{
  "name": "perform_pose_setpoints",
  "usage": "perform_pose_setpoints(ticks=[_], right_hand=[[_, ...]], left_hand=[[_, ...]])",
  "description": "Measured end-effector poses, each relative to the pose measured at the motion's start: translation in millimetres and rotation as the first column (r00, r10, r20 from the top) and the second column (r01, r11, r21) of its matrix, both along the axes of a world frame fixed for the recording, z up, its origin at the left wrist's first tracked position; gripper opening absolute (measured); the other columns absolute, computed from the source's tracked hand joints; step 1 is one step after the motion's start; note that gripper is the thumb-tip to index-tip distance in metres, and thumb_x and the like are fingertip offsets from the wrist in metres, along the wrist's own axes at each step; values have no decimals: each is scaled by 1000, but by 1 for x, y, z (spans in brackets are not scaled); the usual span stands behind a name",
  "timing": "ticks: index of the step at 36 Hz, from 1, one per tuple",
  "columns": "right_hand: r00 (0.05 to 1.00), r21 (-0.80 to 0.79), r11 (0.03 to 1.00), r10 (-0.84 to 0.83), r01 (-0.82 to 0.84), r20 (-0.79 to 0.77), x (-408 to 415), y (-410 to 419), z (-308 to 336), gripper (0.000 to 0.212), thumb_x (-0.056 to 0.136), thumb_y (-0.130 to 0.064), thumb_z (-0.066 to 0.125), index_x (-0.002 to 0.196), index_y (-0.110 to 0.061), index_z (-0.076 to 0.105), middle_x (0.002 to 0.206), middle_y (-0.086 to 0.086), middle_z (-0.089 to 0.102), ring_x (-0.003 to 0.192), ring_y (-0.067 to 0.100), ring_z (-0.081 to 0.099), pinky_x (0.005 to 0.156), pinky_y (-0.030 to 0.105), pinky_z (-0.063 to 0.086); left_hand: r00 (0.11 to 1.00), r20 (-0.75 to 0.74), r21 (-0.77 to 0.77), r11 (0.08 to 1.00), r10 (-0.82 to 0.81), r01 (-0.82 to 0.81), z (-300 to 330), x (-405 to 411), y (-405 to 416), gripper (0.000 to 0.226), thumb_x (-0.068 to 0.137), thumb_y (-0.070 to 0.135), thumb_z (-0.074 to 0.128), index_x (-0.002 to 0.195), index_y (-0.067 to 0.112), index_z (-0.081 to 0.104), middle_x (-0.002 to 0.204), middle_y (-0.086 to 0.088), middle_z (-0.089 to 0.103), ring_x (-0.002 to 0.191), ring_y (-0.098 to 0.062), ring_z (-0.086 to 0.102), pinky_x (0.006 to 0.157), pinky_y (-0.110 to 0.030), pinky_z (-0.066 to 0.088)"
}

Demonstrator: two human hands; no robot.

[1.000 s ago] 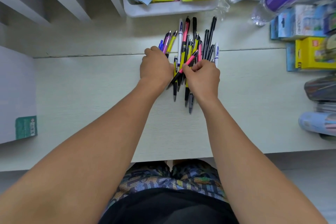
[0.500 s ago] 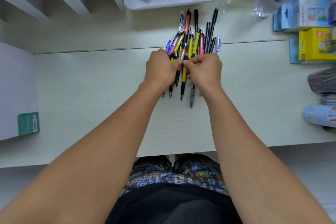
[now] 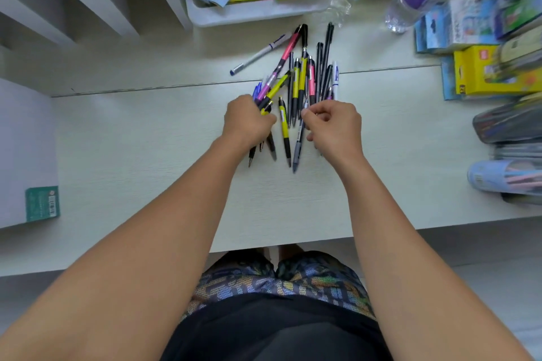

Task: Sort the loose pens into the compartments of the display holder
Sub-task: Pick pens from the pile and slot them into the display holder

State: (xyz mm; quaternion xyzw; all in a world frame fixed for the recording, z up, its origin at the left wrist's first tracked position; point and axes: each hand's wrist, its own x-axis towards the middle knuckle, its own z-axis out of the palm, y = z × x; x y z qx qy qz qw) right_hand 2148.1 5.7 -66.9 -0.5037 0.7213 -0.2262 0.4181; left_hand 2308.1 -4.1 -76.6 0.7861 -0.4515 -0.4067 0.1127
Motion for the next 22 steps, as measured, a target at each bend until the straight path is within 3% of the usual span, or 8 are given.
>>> perform_pose_setpoints(ticks=[3,6,10,13,15,17,19,22], right_hand=[[1000,1,1000,27,-27,7,0,6,3,12,93,-26,70,85,-19,75,72,1,71,68,19,71,74,41,62],[998,10,999,39,-40,49,6,10,10,14,93,-24,70,80,-19,74,69,1,71,66,19,71,74,41,62],[978,8,998,56,-59,200,27,13,32,23,98,-28,65,86,-10,74,76,5,72,61,12,66,63,34,58],[918,53,993,79,-108,388,48,12,54,19,103,-34,59,105,-18,68,95,-3,67,79,11,65,72,32,58],[839,71,980,121,-187,530,63,8,65,26,103,-39,57,127,-28,58,111,-8,61,96,15,63,80,33,59],[789,10,957,234,-291,568,80,4,74,46,100,-45,60,143,-37,47,125,-9,56,108,14,60,81,32,56],[753,-94,927,352,-363,556,100,4,82,51,98,-44,62,146,-44,44,133,-5,54,113,15,62,83,34,56],[655,-162,900,409,-405,635,132,10,96,30,102,-19,61,131,-24,57,116,5,63,91,22,71,80,37,61]], left_hand=[[938,-273,67,977,215,-204,1,14,15,14,91,21,68,82,12,61,70,-3,57,60,-17,52,57,-26,43],[785,-495,155,926,374,-343,7,23,32,11,96,16,63,87,11,59,68,-5,55,57,-18,50,55,-30,47],[597,-686,212,900,414,-380,28,29,52,14,101,13,57,89,14,51,63,0,47,53,-14,45,49,-24,41],[516,-763,218,907,389,-361,52,36,67,18,103,13,54,87,17,47,64,1,42,52,-12,41,48,-21,36],[494,-794,210,922,356,-327,69,42,80,17,103,12,53,88,17,48,64,2,40,51,-11,38,47,-20,34],[518,-798,189,945,307,-267,85,50,95,17,103,11,52,88,17,48,64,2,39,52,-11,36,47,-20,32],[560,-782,178,959,273,-218,97,58,112,19,103,11,53,86,17,47,64,2,40,52,-12,36,47,-21,31],[584,-763,176,959,276,-224,111,73,139,21,101,10,55,84,16,46,64,1,43,52,-12,38,48,-22,31]])
